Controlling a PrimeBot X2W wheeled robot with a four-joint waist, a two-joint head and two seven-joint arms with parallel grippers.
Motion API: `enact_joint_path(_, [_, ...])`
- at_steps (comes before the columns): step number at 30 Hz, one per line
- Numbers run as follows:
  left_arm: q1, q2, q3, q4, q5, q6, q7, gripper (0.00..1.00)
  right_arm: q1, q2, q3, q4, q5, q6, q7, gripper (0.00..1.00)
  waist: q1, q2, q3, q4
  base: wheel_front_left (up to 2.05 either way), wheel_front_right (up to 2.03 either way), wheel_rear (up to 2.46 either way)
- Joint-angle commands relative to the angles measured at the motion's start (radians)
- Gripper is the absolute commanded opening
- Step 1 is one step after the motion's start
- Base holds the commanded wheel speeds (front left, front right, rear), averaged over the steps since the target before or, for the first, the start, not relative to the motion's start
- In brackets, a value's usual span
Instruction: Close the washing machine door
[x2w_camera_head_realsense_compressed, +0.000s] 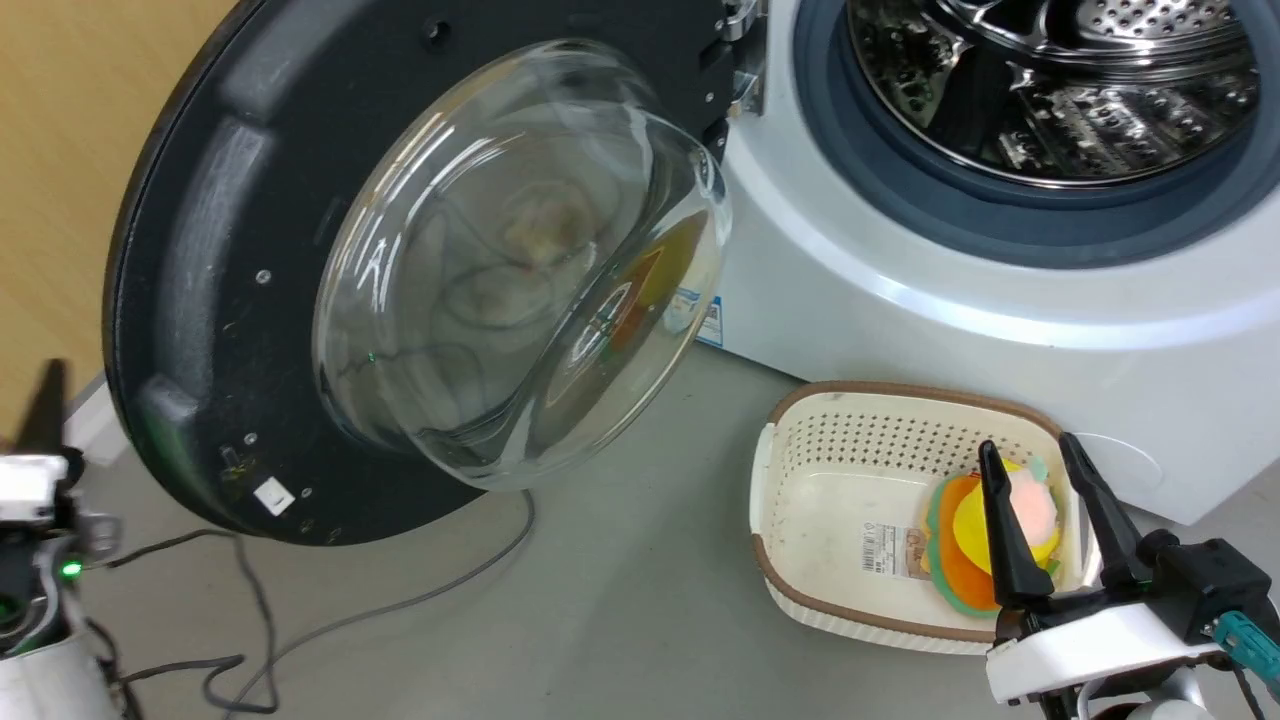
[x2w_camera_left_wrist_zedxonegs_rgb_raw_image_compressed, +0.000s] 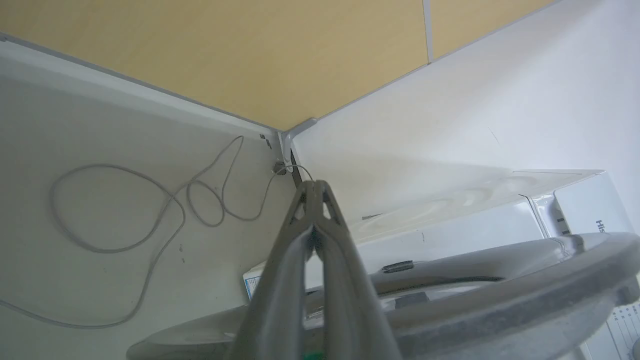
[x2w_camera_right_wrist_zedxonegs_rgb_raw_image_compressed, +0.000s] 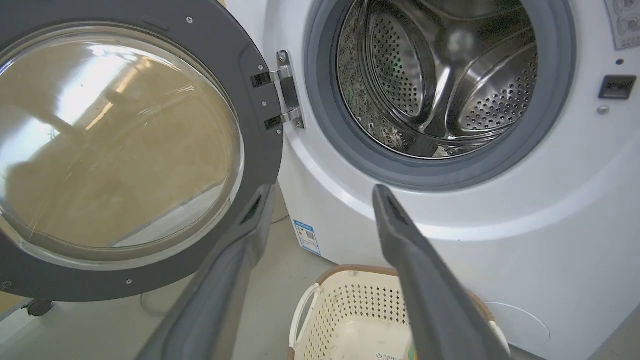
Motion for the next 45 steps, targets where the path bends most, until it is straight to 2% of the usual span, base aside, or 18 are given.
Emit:
enact_joint_path(1, [-0.028,-0.008,-0.006,0.021,-0.031,-0.01,0.024,0.0,-0.018,0.003,0.002,0.003,0.01,0.001,-0.014,1.0,0.0,0.0,0.006,0.01,0.0,0.0,0.0])
enact_joint_path(8, [-0.017,-0.026,-0.086,-0.018,-0.137,-0.019,0.132,0.0,-0.013,0.004,-0.002,0.0,0.03,0.001,-0.028,1.0,0.0,0.0,0.014,0.036,0.0,0.0,0.0])
enact_joint_path(18, [0.136,-0.047,-0.184,-0.191,-0.327,-0.03,0.29,0.0,-0.005,0.004,-0.015,0.001,0.053,0.001,-0.049,1.0,0.0,0.0,0.026,0.067,0.0,0.0,0.0])
enact_joint_path(25, [0.226,-0.071,-0.289,-0.34,-0.452,-0.038,0.37,0.0,-0.01,0.004,-0.021,0.004,0.067,0.001,-0.064,1.0,0.0,0.0,0.024,0.101,0.0,0.0,0.0])
enact_joint_path(27, [0.25,-0.076,-0.332,-0.379,-0.455,-0.038,0.376,0.0,-0.009,0.004,-0.023,0.003,0.068,0.001,-0.064,1.0,0.0,0.0,0.018,0.1,0.0,0.0,0.0])
enact_joint_path(35, [0.314,-0.08,-0.498,-0.511,-0.463,-0.038,0.399,0.0,-0.012,0.004,-0.03,-0.002,0.073,0.001,-0.064,1.0,0.0,0.0,-0.003,0.04,0.0,0.0,0.0])
enact_joint_path(45, [0.344,-0.072,-0.661,-0.587,-0.462,-0.038,0.395,0.0,-0.015,0.004,-0.041,-0.009,0.081,0.001,-0.064,1.0,0.0,0.0,-0.01,-0.112,0.0,0.0,0.0])
